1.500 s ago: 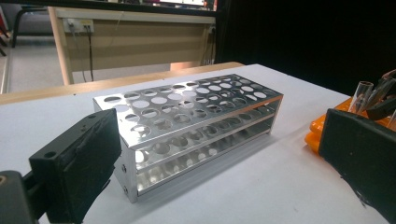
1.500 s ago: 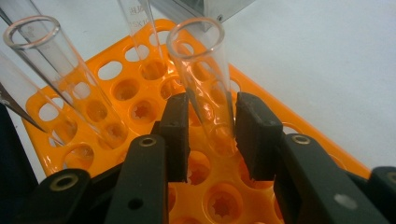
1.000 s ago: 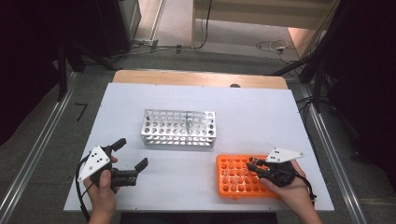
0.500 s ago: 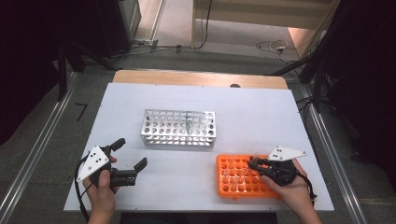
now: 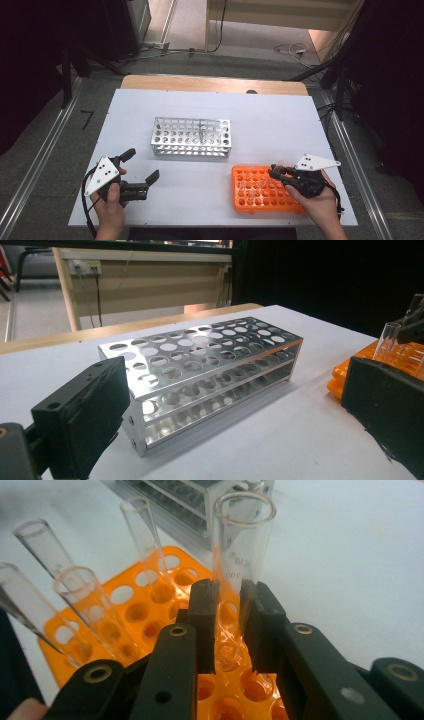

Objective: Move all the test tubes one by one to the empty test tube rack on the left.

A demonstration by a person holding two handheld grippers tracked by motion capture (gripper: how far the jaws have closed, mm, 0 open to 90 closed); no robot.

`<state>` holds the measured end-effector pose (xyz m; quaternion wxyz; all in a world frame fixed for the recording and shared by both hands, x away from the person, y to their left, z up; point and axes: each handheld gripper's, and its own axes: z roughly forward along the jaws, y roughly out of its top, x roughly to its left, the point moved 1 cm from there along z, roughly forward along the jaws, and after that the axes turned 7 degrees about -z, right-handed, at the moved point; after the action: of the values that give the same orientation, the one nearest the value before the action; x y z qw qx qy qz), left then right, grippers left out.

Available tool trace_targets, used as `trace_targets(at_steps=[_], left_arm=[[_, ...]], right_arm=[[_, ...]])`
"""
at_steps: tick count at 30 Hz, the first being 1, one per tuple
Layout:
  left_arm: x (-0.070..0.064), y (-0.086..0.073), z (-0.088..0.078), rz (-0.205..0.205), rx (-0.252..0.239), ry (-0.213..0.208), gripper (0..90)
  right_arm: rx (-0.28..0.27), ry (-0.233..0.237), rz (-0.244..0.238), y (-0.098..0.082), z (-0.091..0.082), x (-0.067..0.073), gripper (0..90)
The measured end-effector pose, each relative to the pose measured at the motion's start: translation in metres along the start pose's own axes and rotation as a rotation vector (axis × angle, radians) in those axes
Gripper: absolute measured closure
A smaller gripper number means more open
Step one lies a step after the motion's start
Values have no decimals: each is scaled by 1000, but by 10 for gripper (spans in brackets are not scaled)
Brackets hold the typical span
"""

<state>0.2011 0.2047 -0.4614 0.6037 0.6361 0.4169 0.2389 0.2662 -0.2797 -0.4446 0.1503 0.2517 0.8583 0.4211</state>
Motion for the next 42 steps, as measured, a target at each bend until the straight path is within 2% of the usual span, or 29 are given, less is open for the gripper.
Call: trace_targets(at_steps=[4,11,16,23,27,30,40,42], left_arm=[[-1,2,0,-6,-7,-4,0],[-4,6,1,-10,-14,-20,0],[-8,15,5,-21,-15,-31,0],[-16,29,14,-31,-8,-74,0],[-19,37,23,-47,8,-118,0],[-24,42,31,-47,17,-128,0],[-44,60,64,-30,45,-180,10],[-46,63,70,-26,56,-204,11]], right_arm=[[-25,9,-2,4,-8,0,742],[-52,-11,8,8,-17,-3,742],[-61,-31,22,14,-22,-7,742],[-78,-54,23,30,-28,-16,742],[-83,-56,16,41,-26,-19,742],[-86,-55,15,49,-23,-21,742],[-107,-28,-24,75,-3,-17,742],[-107,-24,-32,78,1,-15,742]])
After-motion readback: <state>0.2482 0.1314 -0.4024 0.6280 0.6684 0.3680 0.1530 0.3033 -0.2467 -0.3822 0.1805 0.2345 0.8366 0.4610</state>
